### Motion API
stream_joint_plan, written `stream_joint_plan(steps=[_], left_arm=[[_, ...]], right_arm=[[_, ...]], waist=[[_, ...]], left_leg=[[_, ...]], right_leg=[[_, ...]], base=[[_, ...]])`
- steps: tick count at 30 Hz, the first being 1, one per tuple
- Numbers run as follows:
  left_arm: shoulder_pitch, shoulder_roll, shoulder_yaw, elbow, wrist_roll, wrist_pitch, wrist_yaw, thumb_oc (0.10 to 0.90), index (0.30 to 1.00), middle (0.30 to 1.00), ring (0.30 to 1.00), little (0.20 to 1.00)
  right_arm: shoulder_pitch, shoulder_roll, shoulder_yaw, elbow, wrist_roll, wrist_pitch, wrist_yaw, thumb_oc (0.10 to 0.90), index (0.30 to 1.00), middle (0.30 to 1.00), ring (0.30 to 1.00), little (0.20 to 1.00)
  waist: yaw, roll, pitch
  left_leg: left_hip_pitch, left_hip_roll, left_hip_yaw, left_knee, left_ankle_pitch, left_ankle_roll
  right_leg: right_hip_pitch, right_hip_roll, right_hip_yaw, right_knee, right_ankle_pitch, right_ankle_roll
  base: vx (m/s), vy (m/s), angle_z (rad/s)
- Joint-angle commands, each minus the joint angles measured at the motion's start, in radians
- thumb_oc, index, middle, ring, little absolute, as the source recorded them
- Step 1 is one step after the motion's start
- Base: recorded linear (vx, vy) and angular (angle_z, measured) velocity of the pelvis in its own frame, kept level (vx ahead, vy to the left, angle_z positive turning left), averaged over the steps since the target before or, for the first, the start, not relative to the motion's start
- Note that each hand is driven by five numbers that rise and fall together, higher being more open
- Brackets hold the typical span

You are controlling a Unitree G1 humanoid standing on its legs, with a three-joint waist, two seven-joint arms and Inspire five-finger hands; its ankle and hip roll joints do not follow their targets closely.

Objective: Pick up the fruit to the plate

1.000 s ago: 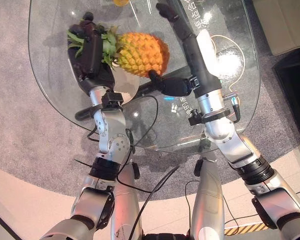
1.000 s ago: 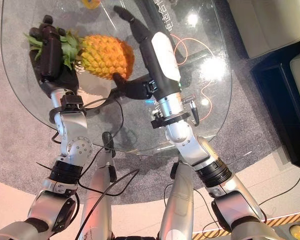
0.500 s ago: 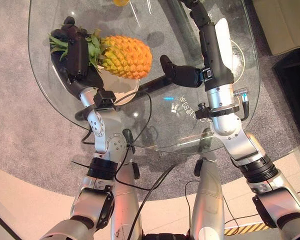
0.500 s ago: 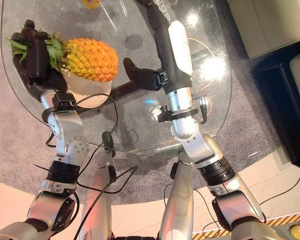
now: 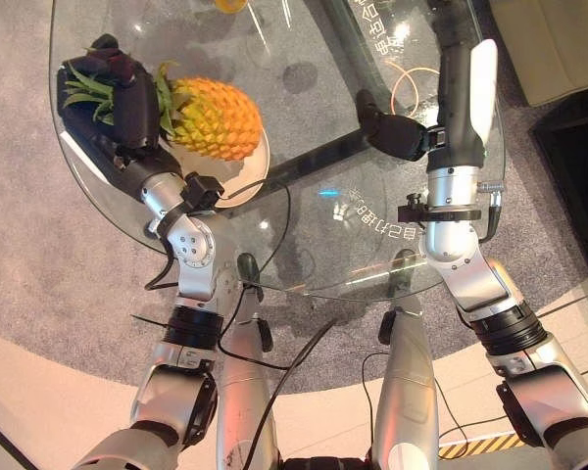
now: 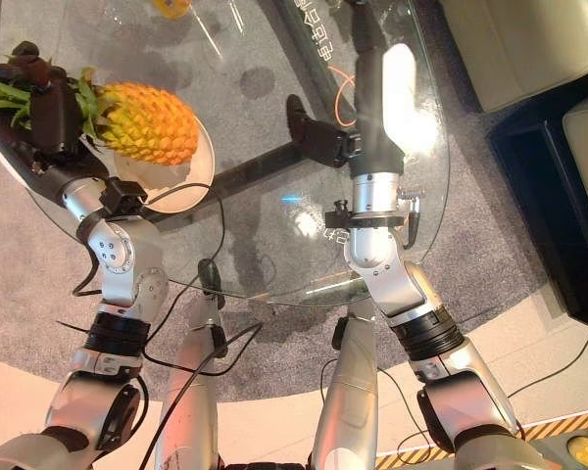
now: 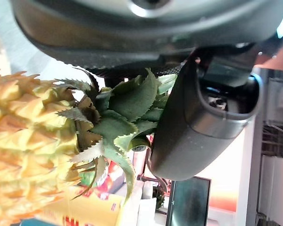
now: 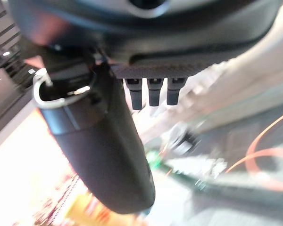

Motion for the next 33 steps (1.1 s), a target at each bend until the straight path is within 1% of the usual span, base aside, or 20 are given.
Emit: stream_joint_plan(steps=[1,5,6,11,14,17,22,26,28,29,33], left_arm=[[-0.159,0.107,0.039,-0.062,0.151,-0.143,0.031,0.100,0.300,0.300,0.300,0.200],[-0.173,0.117,0.044,-0.031,0.154,-0.147,0.046,0.100,0.300,0.300,0.300,0.200],[-0.174,0.124,0.047,-0.016,0.155,-0.151,0.054,0.100,0.300,0.300,0.300,0.200],[-0.196,0.150,0.056,0.067,0.141,-0.185,0.057,0.100,0.300,0.300,0.300,0.200],[-0.207,0.158,0.053,0.097,0.142,-0.199,0.062,0.100,0.300,0.300,0.300,0.200],[-0.227,0.177,0.048,0.145,0.139,-0.216,0.068,0.100,0.300,0.300,0.300,0.200],[-0.273,0.221,0.023,0.213,0.137,-0.218,0.086,0.100,0.300,0.300,0.300,0.200],[-0.315,0.261,-0.005,0.281,0.115,-0.227,0.099,0.100,0.300,0.300,0.300,0.200],[-0.333,0.276,-0.018,0.306,0.109,-0.223,0.105,0.100,0.300,0.300,0.300,0.200],[-0.337,0.280,-0.022,0.313,0.110,-0.222,0.107,0.100,0.300,0.300,0.300,0.200],[-0.371,0.304,-0.047,0.367,0.120,-0.213,0.111,0.100,0.300,0.300,0.300,0.200]], right_arm=[[-0.045,-0.015,-0.082,-0.062,0.023,-0.046,-0.107,0.800,0.900,0.900,0.900,0.900],[-0.045,-0.026,-0.100,-0.032,0.049,-0.026,-0.141,0.800,0.900,0.900,0.900,0.900],[-0.040,-0.032,-0.109,-0.017,0.069,-0.015,-0.165,0.800,0.900,0.900,0.900,0.900],[-0.047,-0.055,-0.145,0.070,0.161,-0.008,-0.245,0.800,0.900,0.900,0.900,0.900],[-0.055,-0.060,-0.159,0.113,0.196,-0.014,-0.271,0.800,0.900,0.900,0.900,0.900],[-0.065,-0.067,-0.170,0.204,0.266,-0.040,-0.304,0.800,0.900,0.900,0.900,0.900],[-0.100,-0.090,-0.176,0.393,0.370,-0.083,-0.365,0.800,0.900,0.900,0.900,0.900],[-0.128,-0.105,-0.168,0.586,0.500,-0.158,-0.363,0.800,0.900,0.900,0.900,0.900],[-0.139,-0.111,-0.170,0.661,0.563,-0.169,-0.354,0.800,0.900,0.900,0.900,0.900],[-0.141,-0.112,-0.170,0.679,0.575,-0.168,-0.353,0.800,0.900,0.900,0.900,0.900],[-0.161,-0.122,-0.194,0.862,0.693,-0.192,-0.292,0.800,0.900,0.900,0.900,0.900]], waist=[[0.012,-0.026,-0.019],[0.008,-0.026,-0.019],[0.005,-0.025,-0.019],[0.001,-0.025,-0.019],[0.000,-0.024,-0.019],[0.000,-0.024,-0.019],[0.005,-0.024,-0.019],[0.010,-0.023,-0.019],[0.011,-0.025,-0.019],[0.011,-0.025,-0.019],[0.018,-0.025,-0.019]], left_leg=[[-0.008,-0.035,-0.037,-0.016,-0.005,0.017],[-0.007,-0.035,-0.033,-0.016,-0.005,0.016],[-0.006,-0.034,-0.031,-0.016,-0.006,0.015],[-0.002,-0.030,-0.026,-0.016,-0.010,0.013],[0.000,-0.029,-0.024,-0.016,-0.012,0.012],[0.001,-0.026,-0.022,-0.016,-0.012,0.009],[-0.003,-0.025,-0.020,-0.015,-0.015,0.006],[-0.010,-0.023,-0.021,-0.008,-0.020,0.004],[-0.011,-0.022,-0.021,-0.006,-0.022,0.003],[-0.012,-0.022,-0.022,-0.005,-0.023,0.003],[-0.017,-0.021,-0.026,0.001,-0.026,0.005]], right_leg=[[0.051,0.017,-0.099,-0.075,0.034,-0.030],[0.048,0.019,-0.095,-0.073,0.034,-0.030],[0.047,0.020,-0.094,-0.073,0.034,-0.030],[0.048,0.022,-0.093,-0.074,0.031,-0.030],[0.048,0.024,-0.092,-0.073,0.029,-0.031],[0.050,0.026,-0.094,-0.072,0.027,-0.032],[0.048,0.029,-0.102,-0.071,0.023,-0.034],[0.045,0.029,-0.107,-0.072,0.022,-0.037],[0.046,0.031,-0.110,-0.071,0.020,-0.038],[0.046,0.031,-0.110,-0.070,0.019,-0.039],[0.045,0.033,-0.117,-0.066,0.015,-0.042]], base=[[0.00,0.000,0.00],[0.00,0.000,0.00],[0.00,0.000,0.00],[0.00,0.000,0.00],[0.00,0.000,0.00],[0.00,0.000,0.00],[0.00,0.000,0.00],[0.00,0.000,0.00],[0.00,0.000,0.00],[0.00,0.000,0.00],[0.00,0.000,0.00]])
